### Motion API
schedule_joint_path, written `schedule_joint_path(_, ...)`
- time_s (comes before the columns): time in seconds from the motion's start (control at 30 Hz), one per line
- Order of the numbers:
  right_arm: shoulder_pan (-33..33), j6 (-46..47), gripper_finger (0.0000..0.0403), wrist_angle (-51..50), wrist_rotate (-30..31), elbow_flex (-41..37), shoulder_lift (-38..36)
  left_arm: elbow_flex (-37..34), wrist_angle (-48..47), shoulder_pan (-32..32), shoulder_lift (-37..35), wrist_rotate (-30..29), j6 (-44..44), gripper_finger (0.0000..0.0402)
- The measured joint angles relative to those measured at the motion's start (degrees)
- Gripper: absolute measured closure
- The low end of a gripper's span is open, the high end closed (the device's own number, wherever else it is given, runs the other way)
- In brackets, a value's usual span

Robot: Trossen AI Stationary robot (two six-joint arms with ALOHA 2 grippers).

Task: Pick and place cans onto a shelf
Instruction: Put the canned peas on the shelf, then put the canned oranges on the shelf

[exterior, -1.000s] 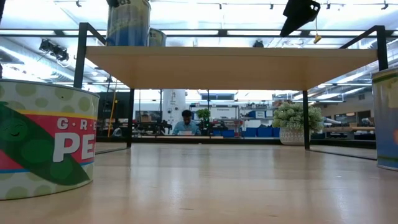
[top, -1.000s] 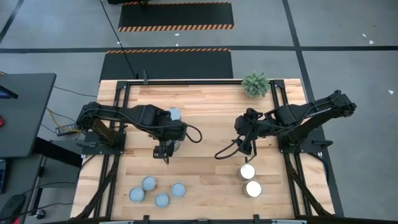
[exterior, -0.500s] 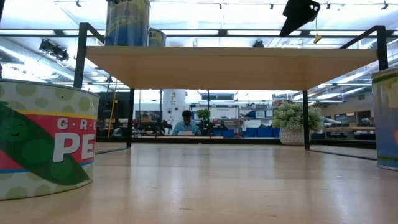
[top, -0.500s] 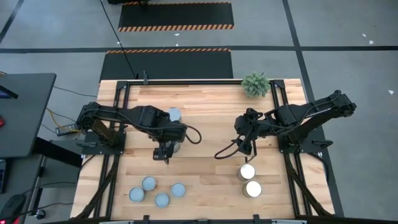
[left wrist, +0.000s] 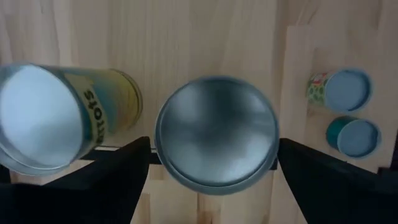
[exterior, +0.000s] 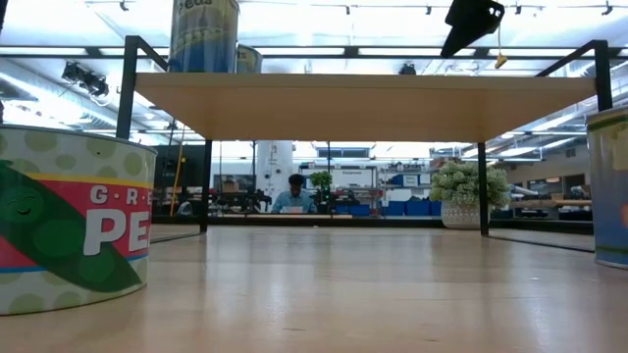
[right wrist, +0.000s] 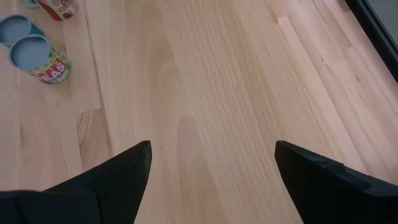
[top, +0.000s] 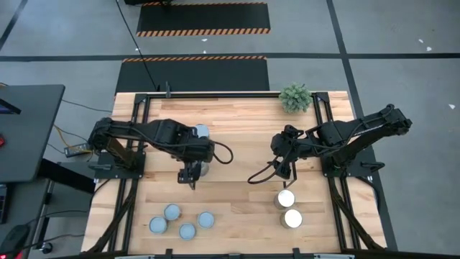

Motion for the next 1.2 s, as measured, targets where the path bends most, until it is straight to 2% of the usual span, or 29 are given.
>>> schedule_joint_path(0.23,0.0,-0.01,0.0055,0.0,0.0,0.0,0.0,5.02,0.68,-0.2,-0.03,0.47,-0.62,0.0045)
schedule_joint_path(0.4,0.62,0.01,0.0055,1.0,-1.19,0.0,0.0,5.63,12.09,-3.24,-0.02,5.58,-4.5,0.0045)
schedule_joint_path(0.53,3.87,-1.11,0.0055,4.53,-2.1,0.0,0.0,4.86,18.6,-7.06,-0.04,5.85,-6.31,0.0045)
schedule_joint_path(0.63,7.55,-1.43,0.0055,6.29,-1.02,0.0,0.0,3.77,17.05,-10.03,-0.02,0.65,-8.7,0.0045)
schedule_joint_path(0.77,10.63,0.68,0.0055,6.29,2.64,0.0,0.0,0.82,9.71,-13.76,-0.01,-6.74,-12.63,0.0045)
schedule_joint_path(0.9,11.36,3.54,0.0055,6.34,4.38,0.0,0.0,-2.65,5.74,-16.87,0.03,-13.92,-15.14,0.0045)
schedule_joint_path(1.07,11.32,4.6,0.0055,6.41,4.94,0.0,0.0,-3.27,4.97,-19.71,0.02,-23.55,-14.63,0.0045)
schedule_joint_path(1.2,11.16,4.53,0.0055,6.4,4.95,0.0,0.0,-3.27,2.76,-20.3,0.02,-27.6,-15.03,0.0045)
